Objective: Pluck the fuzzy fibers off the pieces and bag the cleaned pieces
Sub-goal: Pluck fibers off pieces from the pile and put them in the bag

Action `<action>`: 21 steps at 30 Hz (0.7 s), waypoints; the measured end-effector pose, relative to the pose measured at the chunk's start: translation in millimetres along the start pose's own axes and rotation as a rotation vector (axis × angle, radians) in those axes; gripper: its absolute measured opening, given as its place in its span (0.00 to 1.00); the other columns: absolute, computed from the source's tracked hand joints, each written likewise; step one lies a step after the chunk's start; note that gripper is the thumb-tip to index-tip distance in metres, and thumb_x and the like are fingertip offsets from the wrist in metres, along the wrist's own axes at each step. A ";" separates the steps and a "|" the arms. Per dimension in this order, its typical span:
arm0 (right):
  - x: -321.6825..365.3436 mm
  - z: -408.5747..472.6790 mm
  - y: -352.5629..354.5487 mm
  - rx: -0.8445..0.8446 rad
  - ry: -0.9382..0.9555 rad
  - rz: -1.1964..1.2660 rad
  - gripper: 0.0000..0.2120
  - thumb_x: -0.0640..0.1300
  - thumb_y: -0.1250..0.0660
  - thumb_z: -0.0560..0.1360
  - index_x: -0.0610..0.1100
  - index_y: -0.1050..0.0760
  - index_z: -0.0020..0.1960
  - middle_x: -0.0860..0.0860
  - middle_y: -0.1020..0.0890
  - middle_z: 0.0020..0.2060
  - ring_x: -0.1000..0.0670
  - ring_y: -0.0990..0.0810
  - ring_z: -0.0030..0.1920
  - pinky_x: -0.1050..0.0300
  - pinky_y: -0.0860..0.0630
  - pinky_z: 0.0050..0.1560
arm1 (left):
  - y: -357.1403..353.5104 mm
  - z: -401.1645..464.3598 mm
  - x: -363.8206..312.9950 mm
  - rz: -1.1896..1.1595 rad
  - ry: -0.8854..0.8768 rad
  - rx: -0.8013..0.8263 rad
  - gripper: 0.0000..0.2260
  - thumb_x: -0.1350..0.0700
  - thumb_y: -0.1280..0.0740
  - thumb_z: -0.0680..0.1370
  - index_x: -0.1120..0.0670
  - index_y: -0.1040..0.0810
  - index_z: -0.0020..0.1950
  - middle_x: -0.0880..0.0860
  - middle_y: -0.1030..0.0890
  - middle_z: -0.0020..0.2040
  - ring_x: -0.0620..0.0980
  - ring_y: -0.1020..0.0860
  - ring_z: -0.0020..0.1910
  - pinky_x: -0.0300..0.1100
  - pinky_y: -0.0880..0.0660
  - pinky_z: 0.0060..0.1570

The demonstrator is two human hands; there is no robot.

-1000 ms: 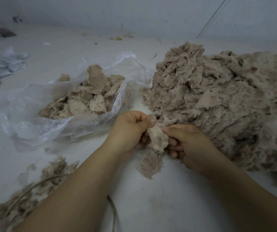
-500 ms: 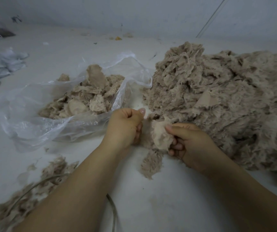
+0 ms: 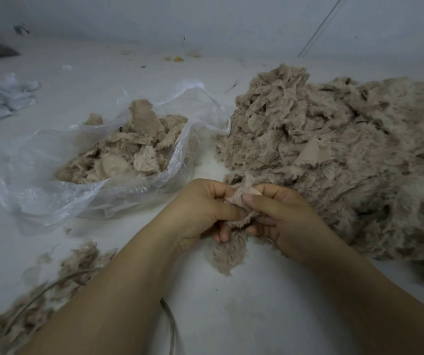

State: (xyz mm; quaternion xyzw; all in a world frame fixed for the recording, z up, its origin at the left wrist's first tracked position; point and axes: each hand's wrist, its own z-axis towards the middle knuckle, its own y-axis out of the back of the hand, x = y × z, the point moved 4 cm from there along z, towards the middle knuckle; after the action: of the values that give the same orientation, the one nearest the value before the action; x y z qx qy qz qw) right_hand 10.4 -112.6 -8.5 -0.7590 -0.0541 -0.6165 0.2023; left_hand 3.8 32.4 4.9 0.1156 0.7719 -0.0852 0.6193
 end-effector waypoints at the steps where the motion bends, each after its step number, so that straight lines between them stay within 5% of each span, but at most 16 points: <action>1: -0.8 0.4 1.5 -0.009 0.007 -0.013 0.18 0.49 0.28 0.68 0.36 0.20 0.49 0.44 0.16 0.35 0.52 0.18 0.33 0.63 0.23 0.30 | -0.5 -0.1 -0.6 -0.016 0.003 0.014 0.07 0.69 0.29 0.72 0.60 0.21 0.37 0.60 0.25 0.29 0.50 0.29 0.18 0.34 0.35 0.18; 5: -0.8 1.0 2.6 -0.043 0.008 0.082 0.07 0.47 0.29 0.69 0.44 0.17 0.37 0.43 0.16 0.34 0.50 0.17 0.31 0.63 0.22 0.30 | -4.1 -1.9 -0.6 -0.085 0.047 0.092 0.08 0.68 0.35 0.76 0.58 0.21 0.40 0.60 0.23 0.31 0.51 0.27 0.18 0.36 0.32 0.18; 8: 0.8 0.3 0.2 -0.029 0.013 0.123 0.09 0.46 0.31 0.72 0.43 0.18 0.35 0.50 0.23 0.25 0.51 0.22 0.24 0.63 0.23 0.28 | -8.5 -3.3 -0.5 -0.172 0.096 0.163 0.16 0.63 0.40 0.81 0.53 0.17 0.38 0.61 0.21 0.33 0.54 0.24 0.20 0.38 0.28 0.19; 13: -1.6 2.3 1.3 -0.127 -0.040 0.098 0.22 0.39 0.35 0.79 0.46 0.21 0.26 0.53 0.31 0.21 0.58 0.30 0.20 0.59 0.20 0.29 | -1.2 0.7 -1.1 -0.178 0.046 0.002 0.08 0.68 0.36 0.78 0.57 0.29 0.42 0.58 0.27 0.26 0.50 0.33 0.16 0.33 0.40 0.20; 21: -2.2 2.6 3.6 -0.143 -0.052 0.175 0.13 0.39 0.34 0.78 0.40 0.25 0.35 0.51 0.32 0.23 0.57 0.36 0.20 0.60 0.22 0.29 | 11.9 -3.5 -5.6 -0.162 0.067 0.064 0.11 0.71 0.38 0.62 0.56 0.27 0.37 0.58 0.30 0.26 0.49 0.36 0.16 0.33 0.43 0.22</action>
State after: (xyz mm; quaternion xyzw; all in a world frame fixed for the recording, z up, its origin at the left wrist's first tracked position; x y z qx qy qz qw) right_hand 13.5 -114.5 -11.8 -0.7888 0.0510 -0.5792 0.1993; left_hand 5.1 44.3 11.2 0.0753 0.7960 -0.1555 0.5801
